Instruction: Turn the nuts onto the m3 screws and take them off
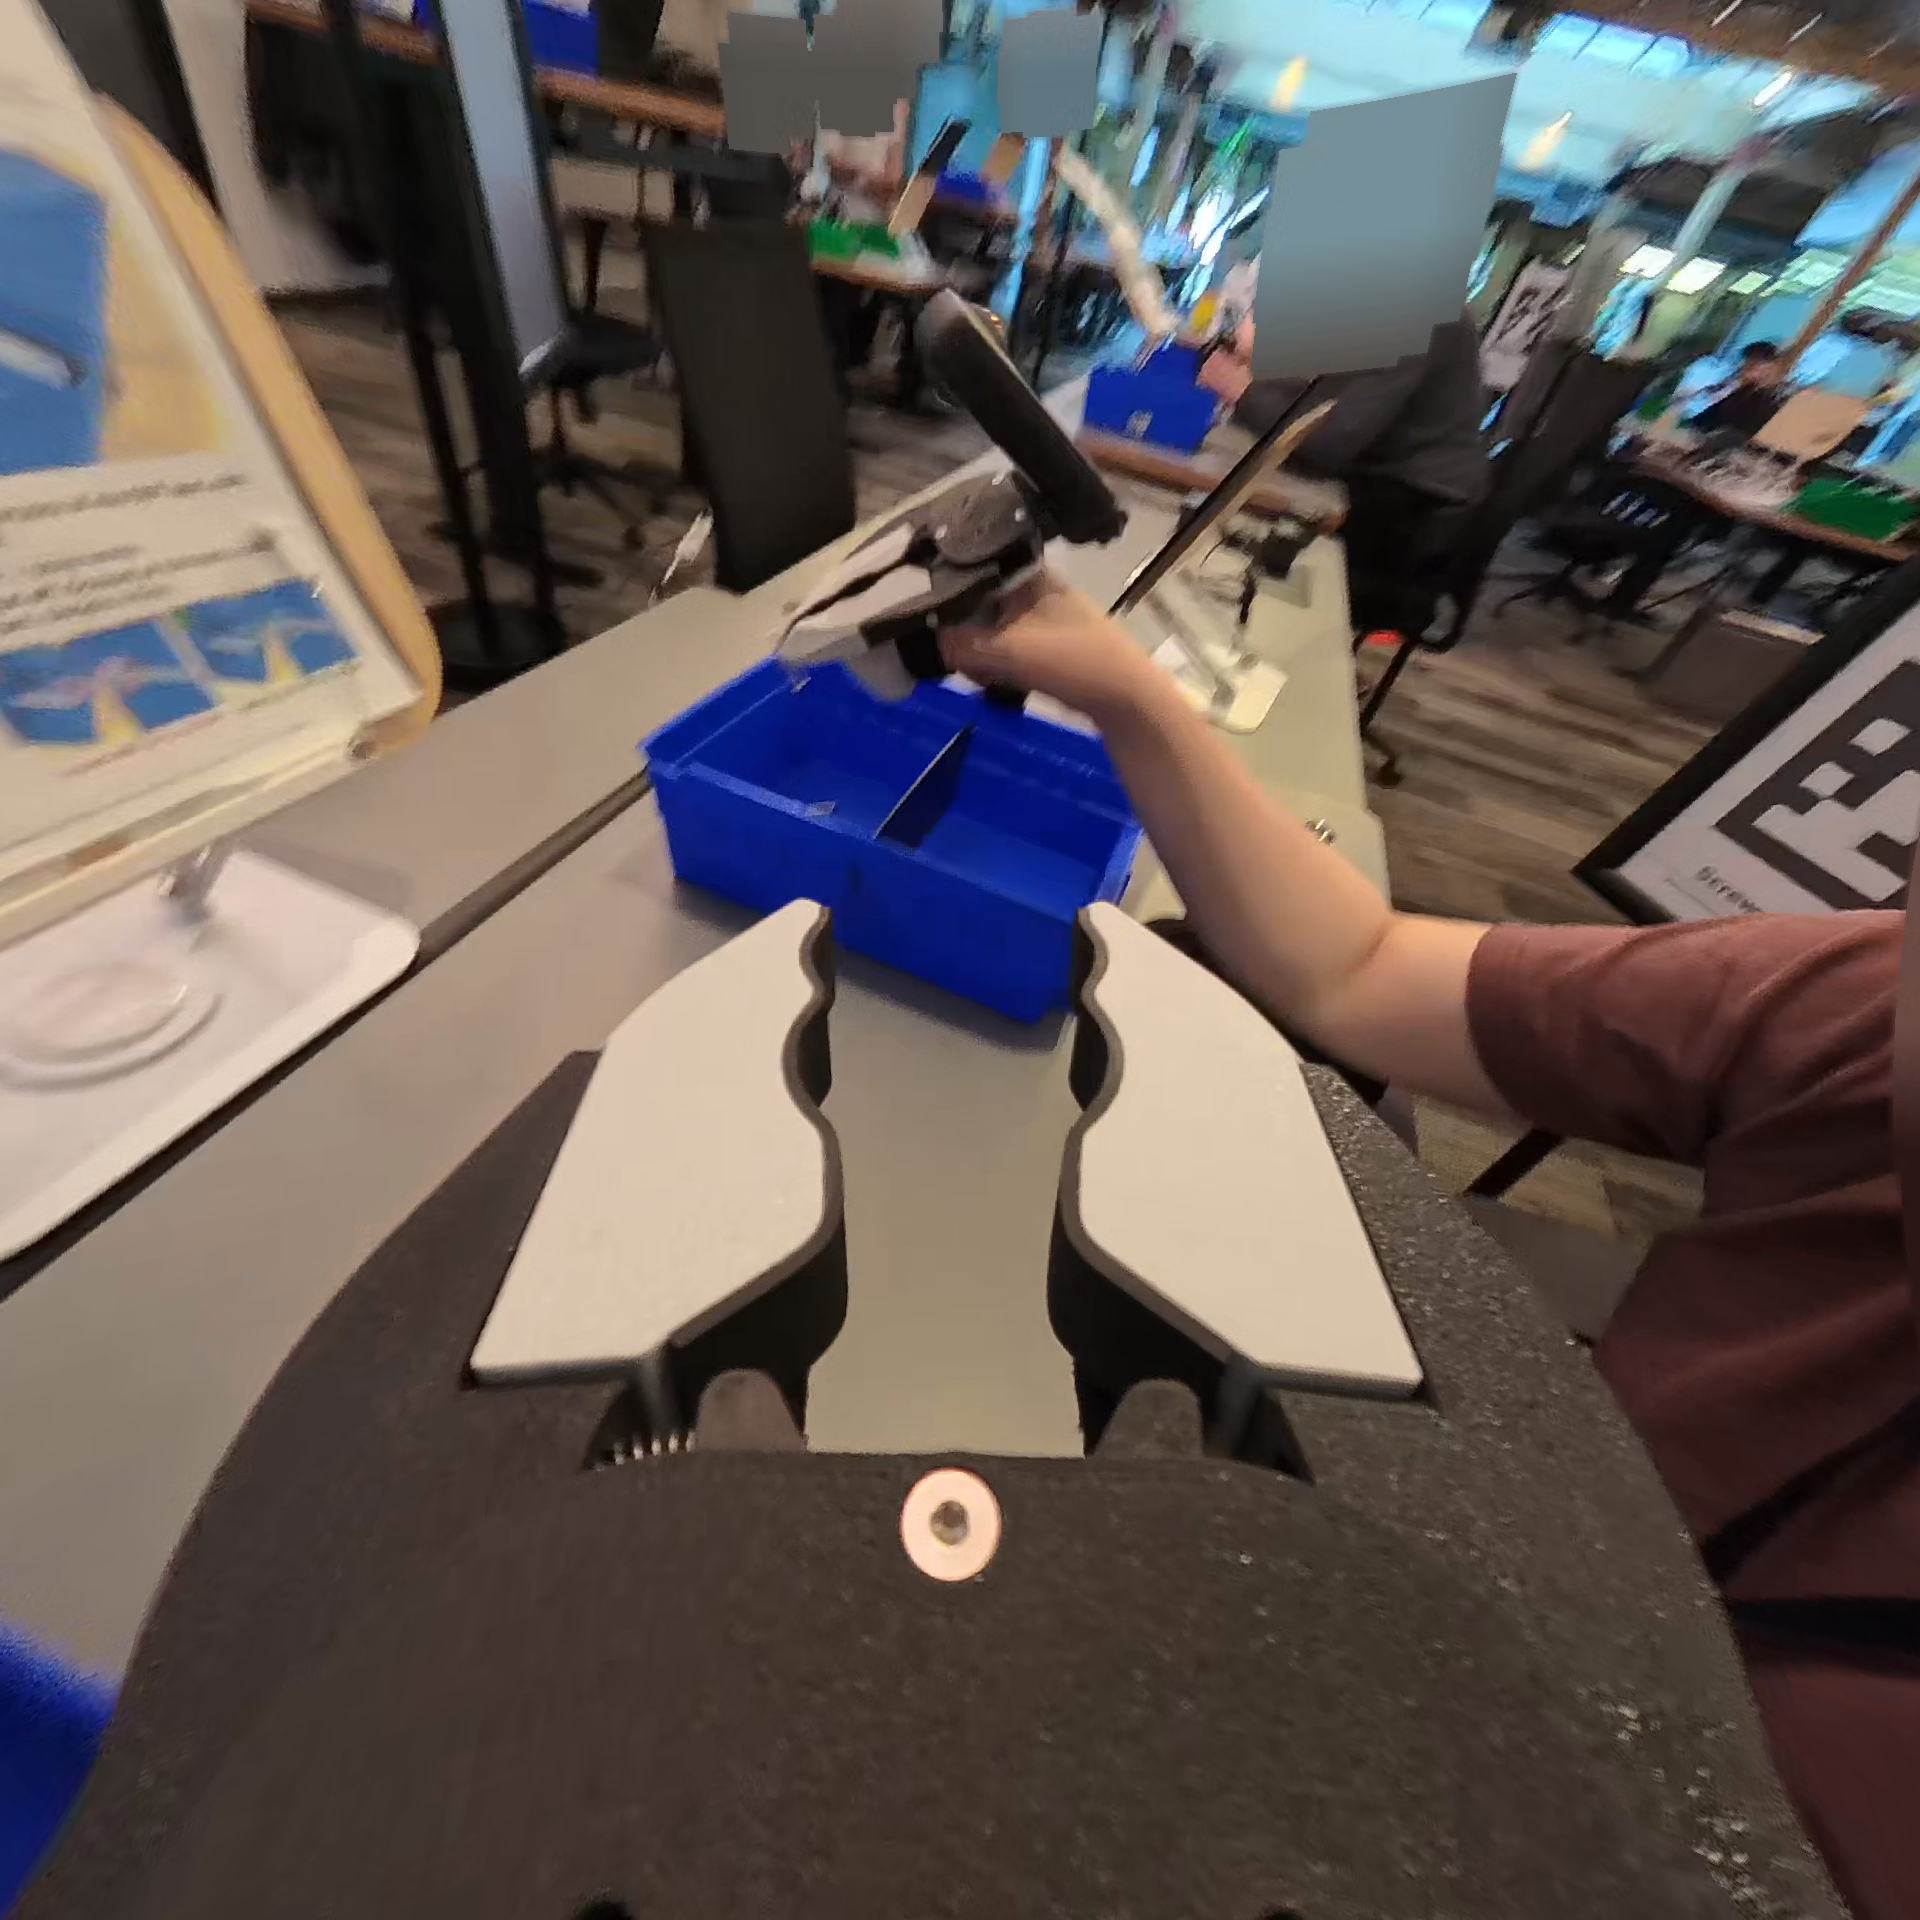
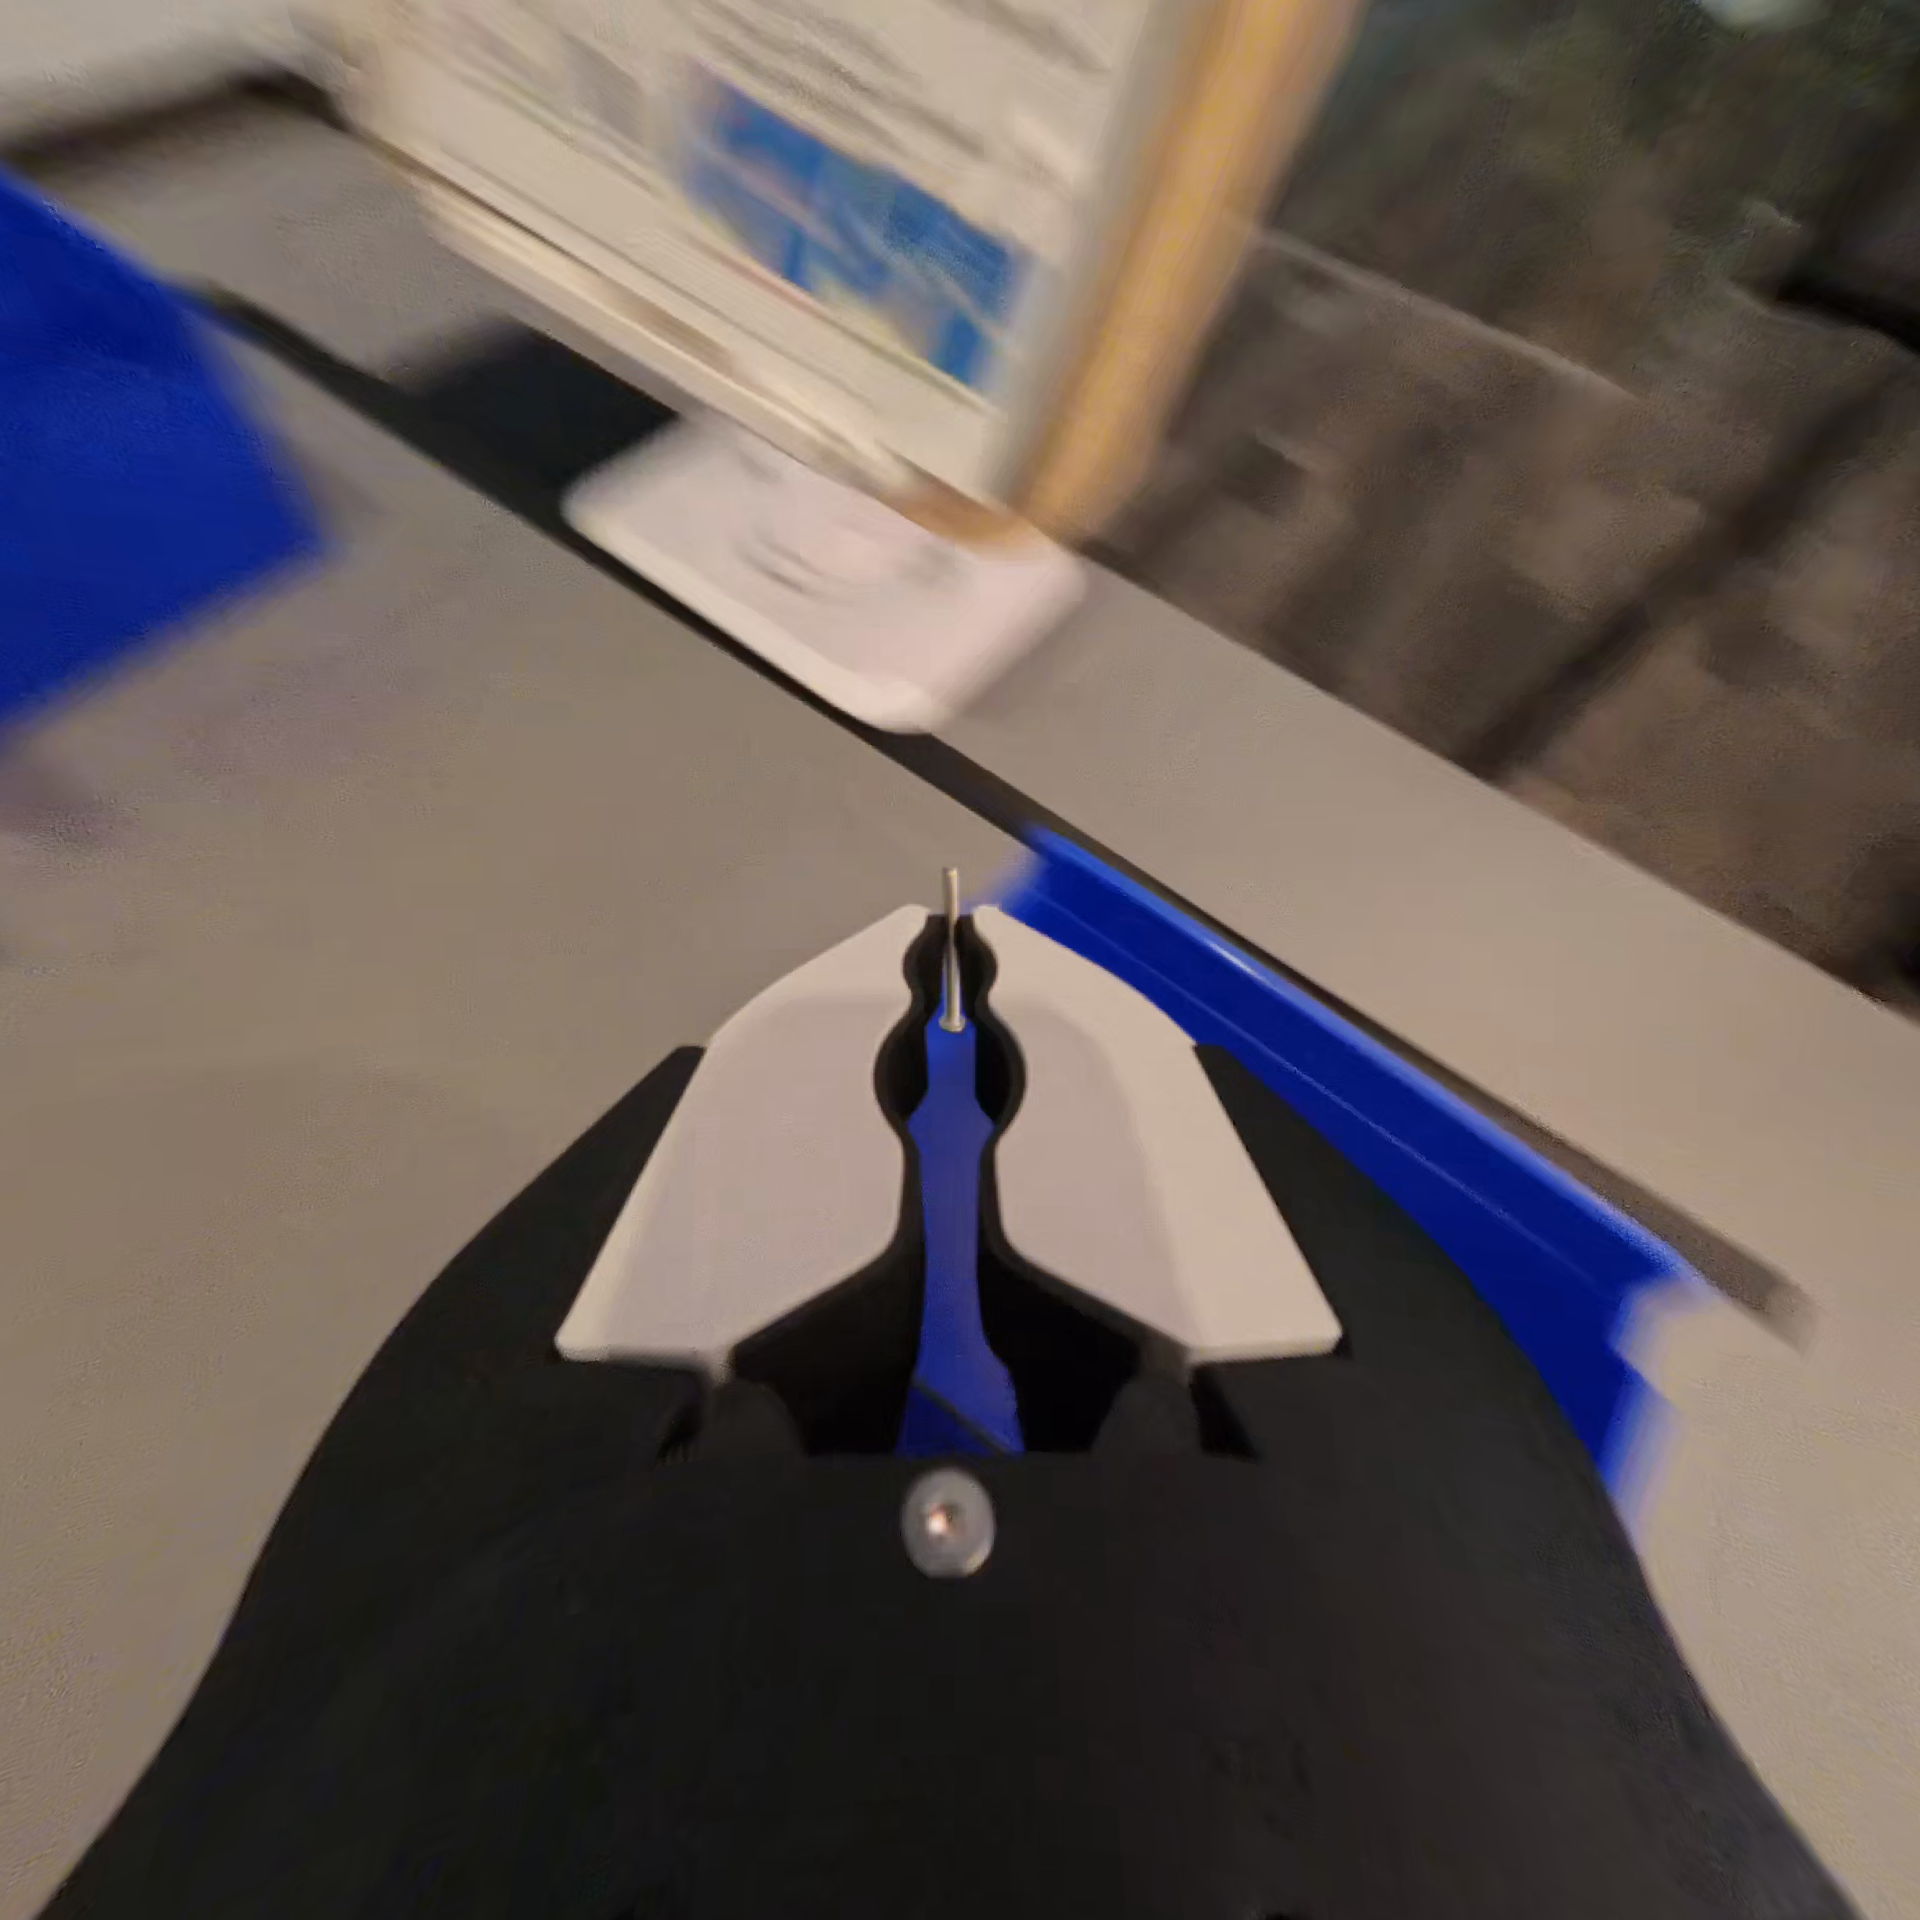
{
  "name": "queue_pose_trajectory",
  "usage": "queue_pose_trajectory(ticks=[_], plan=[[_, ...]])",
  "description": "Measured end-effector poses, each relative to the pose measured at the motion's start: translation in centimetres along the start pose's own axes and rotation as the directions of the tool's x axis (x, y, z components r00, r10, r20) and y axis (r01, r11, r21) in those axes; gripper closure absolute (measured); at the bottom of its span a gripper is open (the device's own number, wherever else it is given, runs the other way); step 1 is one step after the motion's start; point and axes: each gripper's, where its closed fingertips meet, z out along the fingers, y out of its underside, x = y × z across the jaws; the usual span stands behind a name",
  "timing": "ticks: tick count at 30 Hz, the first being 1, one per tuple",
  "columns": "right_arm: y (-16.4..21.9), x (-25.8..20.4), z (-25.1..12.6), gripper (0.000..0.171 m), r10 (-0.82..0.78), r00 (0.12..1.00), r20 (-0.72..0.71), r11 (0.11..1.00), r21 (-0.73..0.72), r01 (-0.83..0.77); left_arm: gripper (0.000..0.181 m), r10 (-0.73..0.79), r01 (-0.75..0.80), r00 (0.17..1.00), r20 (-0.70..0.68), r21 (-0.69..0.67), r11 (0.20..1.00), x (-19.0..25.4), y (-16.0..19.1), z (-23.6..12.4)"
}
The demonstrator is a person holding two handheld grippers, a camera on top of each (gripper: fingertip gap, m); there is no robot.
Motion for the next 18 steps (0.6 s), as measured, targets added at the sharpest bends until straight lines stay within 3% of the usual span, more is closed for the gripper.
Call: queue_pose_trajectory(ticks=[3,8,14,18], plan=[[5.7,4.3,1.2,0.167,0.090,0.993,-0.079,0.968,-0.229,-0.105,0.139,-0.009,0.011,0.999,0.046,-0.042,0.999,-0.8,0.3,-1.0],[10.9,6.6,3.1,0.167,0.110,0.982,-0.150,0.891,-0.423,-0.164,0.142,-0.043,0.043,0.998,0.046,-0.004,0.999,-1.1,-0.2,-1.5],[12.2,5.3,4.9,0.166,0.102,0.991,-0.089,0.867,-0.480,-0.132,0.143,-0.042,0.044,0.998,0.047,-0.027,0.999,-1.3,0.2,-1.2],[11.2,5.8,4.7,0.153,0.024,0.994,-0.108,0.891,-0.449,-0.070,0.143,-0.045,0.048,0.997,0.060,-0.046,0.998,-1.5,0.4,-1.5]])
